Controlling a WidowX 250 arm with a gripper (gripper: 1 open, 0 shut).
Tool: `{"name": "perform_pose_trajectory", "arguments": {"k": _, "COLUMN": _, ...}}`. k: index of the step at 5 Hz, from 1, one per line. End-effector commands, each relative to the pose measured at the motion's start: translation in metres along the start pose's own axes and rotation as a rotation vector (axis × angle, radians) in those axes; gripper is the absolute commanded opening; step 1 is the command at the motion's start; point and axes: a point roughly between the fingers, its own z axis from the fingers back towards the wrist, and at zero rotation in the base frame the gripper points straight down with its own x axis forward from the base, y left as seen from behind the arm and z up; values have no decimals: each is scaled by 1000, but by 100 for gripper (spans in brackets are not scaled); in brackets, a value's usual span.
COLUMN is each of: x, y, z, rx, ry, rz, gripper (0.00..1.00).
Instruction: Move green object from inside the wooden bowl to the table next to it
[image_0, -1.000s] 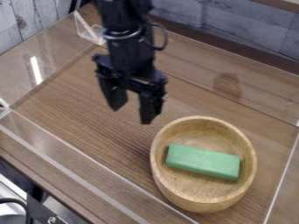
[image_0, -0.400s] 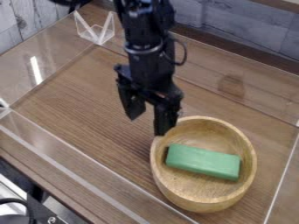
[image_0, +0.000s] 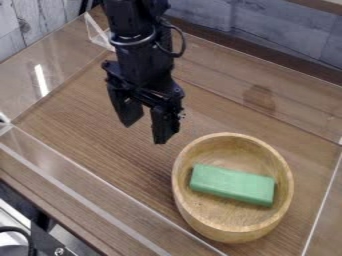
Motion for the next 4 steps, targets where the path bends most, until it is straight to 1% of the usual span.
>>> {"name": "perform_pose_trajectory", "arguments": {"k": 1, "x": 7, "y": -2, "z": 3, "rx": 6, "ry": -19, "rz": -214, "gripper": 100}}
{"name": "perform_pose_trajectory", "arguments": {"k": 2, "x": 5, "y": -8, "z": -4, "rx": -3, "ry": 4, "rz": -421, "gripper": 100}}
{"name": "perform_pose_trajectory", "arguments": {"k": 3, "x": 4, "y": -28, "z": -10, "rx": -2, "ry": 18, "rz": -571, "gripper": 100}}
{"name": "perform_pose_trajectory", "arguments": {"k": 4, "x": 7, "y": -47, "z": -19, "rx": -2, "ry": 36, "rz": -677, "gripper": 100}}
